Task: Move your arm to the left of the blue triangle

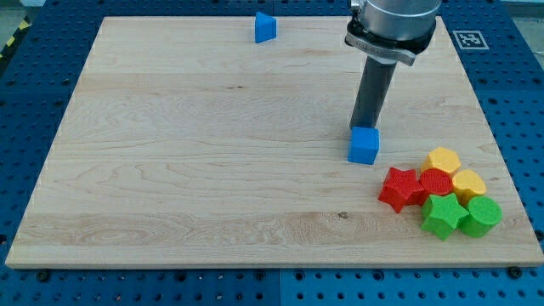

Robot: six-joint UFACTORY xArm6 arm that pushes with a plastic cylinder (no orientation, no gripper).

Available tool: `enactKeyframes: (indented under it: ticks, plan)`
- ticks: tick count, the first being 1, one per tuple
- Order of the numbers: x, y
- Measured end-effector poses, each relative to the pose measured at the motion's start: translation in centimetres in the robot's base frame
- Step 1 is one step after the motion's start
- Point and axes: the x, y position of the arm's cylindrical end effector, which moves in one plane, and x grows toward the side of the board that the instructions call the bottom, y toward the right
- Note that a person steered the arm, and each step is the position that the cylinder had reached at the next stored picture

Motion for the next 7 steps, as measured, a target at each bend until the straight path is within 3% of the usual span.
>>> enactKeyframes:
  ticks: [2, 3, 5, 7]
  plan:
    - [1.7, -0.5]
    - [-0.8, -4.1]
    - [-9.9, -15.9]
    - [-21.5, -19.2]
